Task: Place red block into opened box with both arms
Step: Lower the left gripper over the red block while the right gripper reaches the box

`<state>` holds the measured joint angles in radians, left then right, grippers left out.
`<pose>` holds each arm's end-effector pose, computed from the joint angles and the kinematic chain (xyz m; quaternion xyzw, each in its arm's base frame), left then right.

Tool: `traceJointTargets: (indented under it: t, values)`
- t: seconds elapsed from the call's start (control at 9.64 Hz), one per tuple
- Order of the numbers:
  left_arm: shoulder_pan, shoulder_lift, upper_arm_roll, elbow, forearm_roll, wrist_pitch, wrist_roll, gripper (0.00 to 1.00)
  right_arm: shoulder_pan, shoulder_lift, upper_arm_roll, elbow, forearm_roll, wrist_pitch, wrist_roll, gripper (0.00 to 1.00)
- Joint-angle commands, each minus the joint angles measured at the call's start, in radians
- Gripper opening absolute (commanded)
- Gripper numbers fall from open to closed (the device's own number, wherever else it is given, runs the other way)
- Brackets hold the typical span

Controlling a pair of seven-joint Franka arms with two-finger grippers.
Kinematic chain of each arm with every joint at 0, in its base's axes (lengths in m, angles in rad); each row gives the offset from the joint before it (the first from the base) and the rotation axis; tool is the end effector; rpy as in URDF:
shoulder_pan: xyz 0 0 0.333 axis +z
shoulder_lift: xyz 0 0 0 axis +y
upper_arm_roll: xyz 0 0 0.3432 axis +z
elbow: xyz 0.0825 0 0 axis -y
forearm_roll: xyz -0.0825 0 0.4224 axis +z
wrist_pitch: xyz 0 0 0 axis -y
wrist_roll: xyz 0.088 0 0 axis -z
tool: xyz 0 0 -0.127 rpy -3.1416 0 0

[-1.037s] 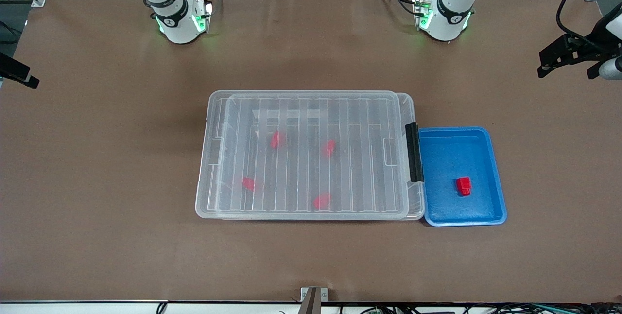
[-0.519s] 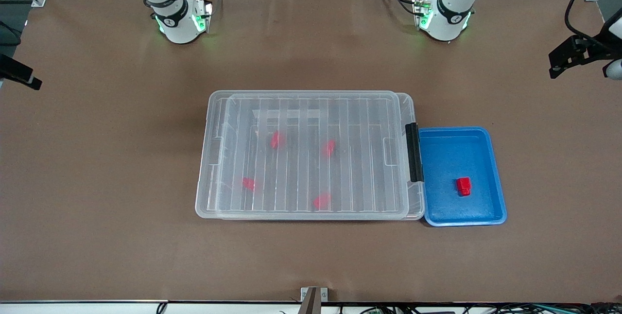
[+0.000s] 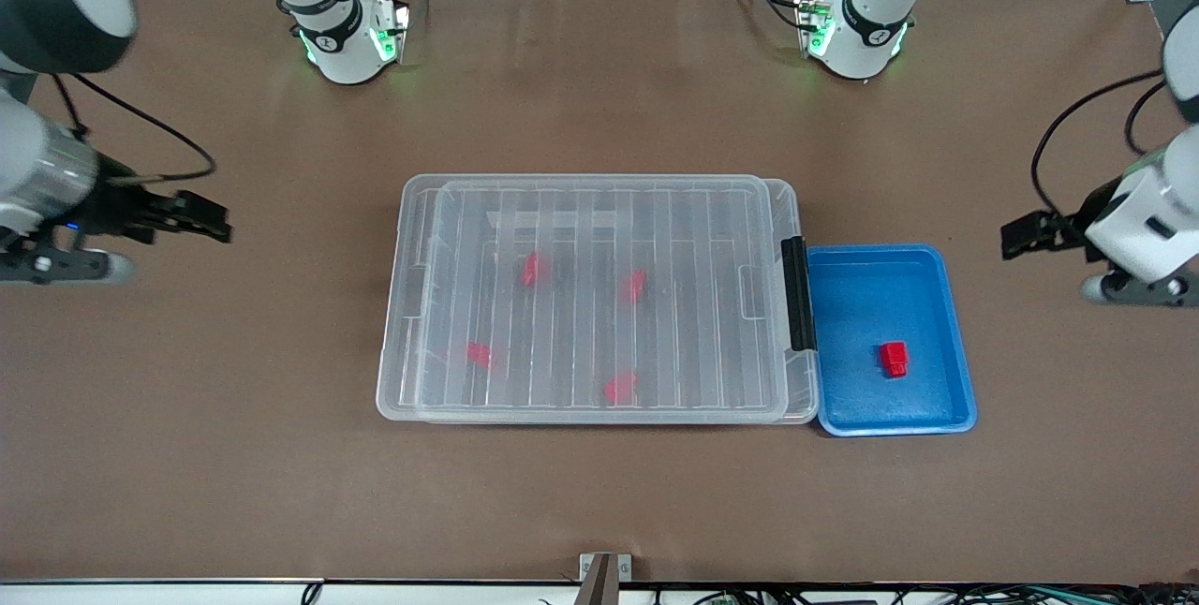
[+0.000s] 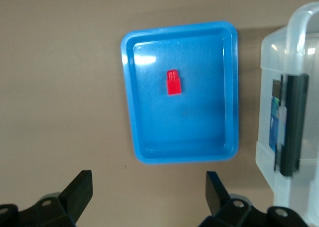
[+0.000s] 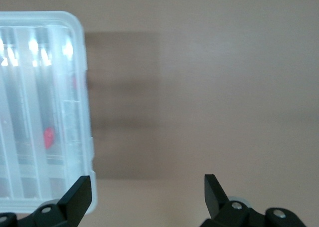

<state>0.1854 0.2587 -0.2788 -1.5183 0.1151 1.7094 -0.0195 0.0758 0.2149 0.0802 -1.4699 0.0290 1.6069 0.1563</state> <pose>0.6753 -0.0315 0.5111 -0.9984 0.0431 0.0274 0.0230 0.6527 0.1013 0.5517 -0.9990 0.0018 0.0417 0.0167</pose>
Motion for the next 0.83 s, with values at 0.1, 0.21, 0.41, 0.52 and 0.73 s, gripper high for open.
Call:
traceJointTargets:
  t: [0.1,0.21,0.41,0.52,0.73]
  values:
    - [0.003,0.078,-0.002,-0.169,-0.002,0.269,-0.016,1.0,0.012,0.078,0.123,-0.105,-0.071,0.188,0.162,1.0]
    - [0.005,0.118,-0.002,-0.202,-0.002,0.35,-0.043,1.0,0.015,0.093,0.16,-0.183,-0.131,0.303,0.213,1.0]
    - [0.003,0.187,0.001,-0.276,0.001,0.526,-0.095,1.0,0.031,0.176,0.165,-0.217,-0.168,0.439,0.261,1.0]
    - [0.008,0.227,0.003,-0.293,0.005,0.591,-0.097,1.0,0.036,0.19,0.165,-0.217,-0.173,0.471,0.262,1.0]
    - [0.016,0.301,0.003,-0.296,0.009,0.647,-0.097,0.99,0.033,0.211,0.165,-0.217,-0.223,0.49,0.264,1.0]
